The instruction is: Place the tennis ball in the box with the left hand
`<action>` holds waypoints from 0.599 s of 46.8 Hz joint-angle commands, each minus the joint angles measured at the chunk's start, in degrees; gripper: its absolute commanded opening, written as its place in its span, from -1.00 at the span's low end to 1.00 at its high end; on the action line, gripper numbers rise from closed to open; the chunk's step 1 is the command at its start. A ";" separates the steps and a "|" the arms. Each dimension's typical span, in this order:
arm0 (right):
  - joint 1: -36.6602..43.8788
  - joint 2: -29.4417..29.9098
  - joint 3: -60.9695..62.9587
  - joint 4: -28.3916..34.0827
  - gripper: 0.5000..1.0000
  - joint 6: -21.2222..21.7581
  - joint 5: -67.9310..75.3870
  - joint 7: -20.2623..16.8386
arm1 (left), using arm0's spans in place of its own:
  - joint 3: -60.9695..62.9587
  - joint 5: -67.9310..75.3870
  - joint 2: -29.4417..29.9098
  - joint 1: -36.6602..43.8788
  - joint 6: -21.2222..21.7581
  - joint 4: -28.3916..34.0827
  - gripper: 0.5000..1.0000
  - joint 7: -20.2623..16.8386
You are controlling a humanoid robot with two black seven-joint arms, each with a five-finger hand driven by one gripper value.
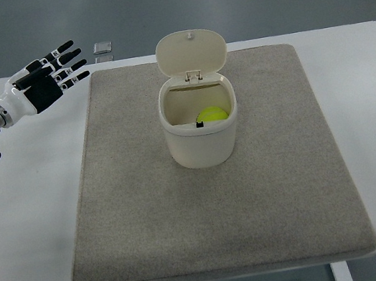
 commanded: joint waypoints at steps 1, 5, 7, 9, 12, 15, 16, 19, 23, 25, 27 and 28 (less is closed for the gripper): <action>0.00 0.00 -0.04 0.00 0.61 0.00 0.01 0.00 | -0.24 0.07 0.04 0.04 0.00 -0.08 0.99 0.00; 0.00 0.00 0.04 0.00 0.60 0.00 0.01 0.00 | -0.33 0.07 0.13 0.04 0.00 0.01 0.99 -0.09; 0.00 0.00 -0.05 0.00 0.60 0.00 0.01 0.00 | -0.50 -0.02 0.22 0.04 0.00 0.01 0.99 -0.09; 0.00 0.00 0.04 0.00 0.60 0.00 0.01 0.00 | -0.94 0.07 0.31 0.04 0.00 0.01 0.99 -0.18; 0.00 0.00 0.04 0.00 0.60 0.00 0.01 0.00 | -2.61 0.07 0.39 0.13 0.00 0.01 0.99 -0.18; 0.00 0.00 0.04 0.00 0.60 0.00 0.01 0.00 | -4.10 0.16 0.39 0.13 0.00 0.01 0.99 -0.18; 0.00 0.00 0.04 0.00 0.60 0.00 -0.08 0.00 | -4.28 0.25 0.39 0.13 0.00 0.01 0.99 -0.09; 0.00 0.00 0.04 0.00 0.60 0.00 0.01 0.00 | -4.46 0.33 0.39 0.04 0.00 -0.08 0.99 -0.09; 0.00 0.00 0.04 0.00 0.60 0.00 0.01 0.00 | -4.37 0.51 0.22 0.04 0.00 -0.08 0.99 -0.09; 0.00 0.00 0.04 0.00 0.60 0.00 0.01 0.00 | -4.29 0.42 0.13 0.04 0.00 -0.08 0.99 -0.09; 0.00 0.00 -0.05 0.00 0.60 0.00 0.01 0.00 | -4.28 0.42 0.04 0.13 0.00 -0.17 0.99 -0.09; 0.00 0.00 0.04 0.00 0.60 0.00 0.01 0.00 | -4.20 0.42 0.04 0.13 0.00 -0.17 0.99 -0.09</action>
